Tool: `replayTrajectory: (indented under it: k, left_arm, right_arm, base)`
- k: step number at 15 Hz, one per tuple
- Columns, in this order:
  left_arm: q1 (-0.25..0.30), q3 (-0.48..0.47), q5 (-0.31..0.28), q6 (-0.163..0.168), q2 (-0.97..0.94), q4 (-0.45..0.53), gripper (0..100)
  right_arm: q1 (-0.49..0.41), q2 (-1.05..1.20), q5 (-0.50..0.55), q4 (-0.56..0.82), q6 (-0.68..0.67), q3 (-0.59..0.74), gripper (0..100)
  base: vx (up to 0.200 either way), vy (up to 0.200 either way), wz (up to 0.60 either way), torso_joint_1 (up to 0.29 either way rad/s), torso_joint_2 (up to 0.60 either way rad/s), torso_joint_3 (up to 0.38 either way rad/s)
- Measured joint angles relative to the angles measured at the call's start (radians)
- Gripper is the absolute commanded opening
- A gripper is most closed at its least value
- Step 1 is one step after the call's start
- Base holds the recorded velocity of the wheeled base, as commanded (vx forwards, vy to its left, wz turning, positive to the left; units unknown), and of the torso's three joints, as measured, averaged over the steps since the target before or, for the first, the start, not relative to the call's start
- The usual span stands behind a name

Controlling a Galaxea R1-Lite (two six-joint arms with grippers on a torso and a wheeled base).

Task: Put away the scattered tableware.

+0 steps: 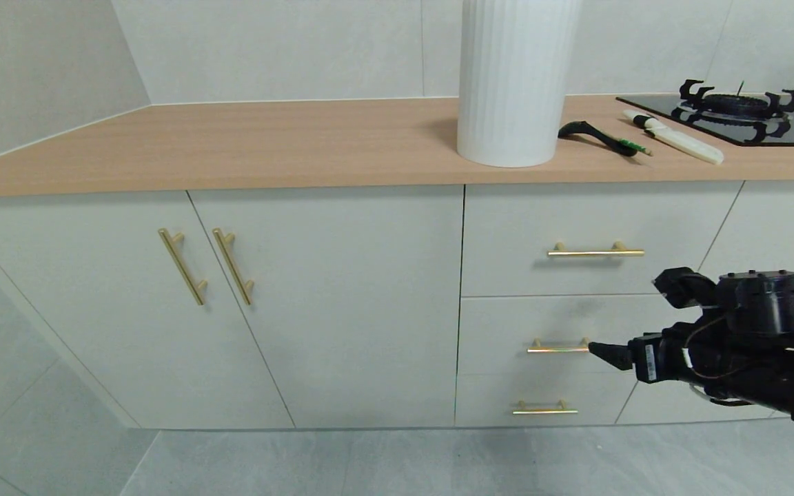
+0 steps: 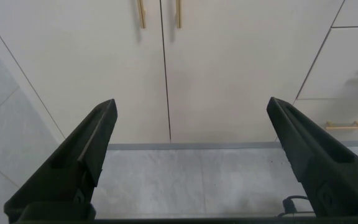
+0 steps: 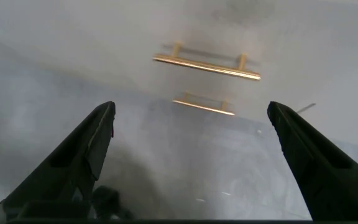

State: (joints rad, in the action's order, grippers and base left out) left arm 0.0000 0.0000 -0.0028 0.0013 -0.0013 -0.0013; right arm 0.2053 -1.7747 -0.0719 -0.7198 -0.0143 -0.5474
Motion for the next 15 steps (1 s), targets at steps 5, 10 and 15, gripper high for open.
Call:
replayTrajectory:
  k: [5, 10, 15]
  left_arm:
    - [0.0, 0.0, 0.0, 0.0, 0.0, 0.0, 100]
    - [0.0, 0.0, 0.0, -0.001, 0.0, 0.0, 100]
    - [0.0, 0.0, 0.0, 0.0, 0.0, 0.0, 100]
  right_arm:
    - [0.013, -0.206, 0.119, -0.255, -0.011, -0.002, 100]
    - [0.026, -0.362, 0.19, -0.362, -0.085, -0.058, 100]
    - [0.03, -0.494, 0.223, -0.429, -0.091, -0.139, 100]
  base:
    - [0.0, 0.0, 0.0, 0.0, 0.0, 0.0]
    - [0.0, 0.0, 0.0, 0.0, 0.0, 0.0]
    - [0.0, 0.0, 0.0, 0.0, 0.0, 0.0]
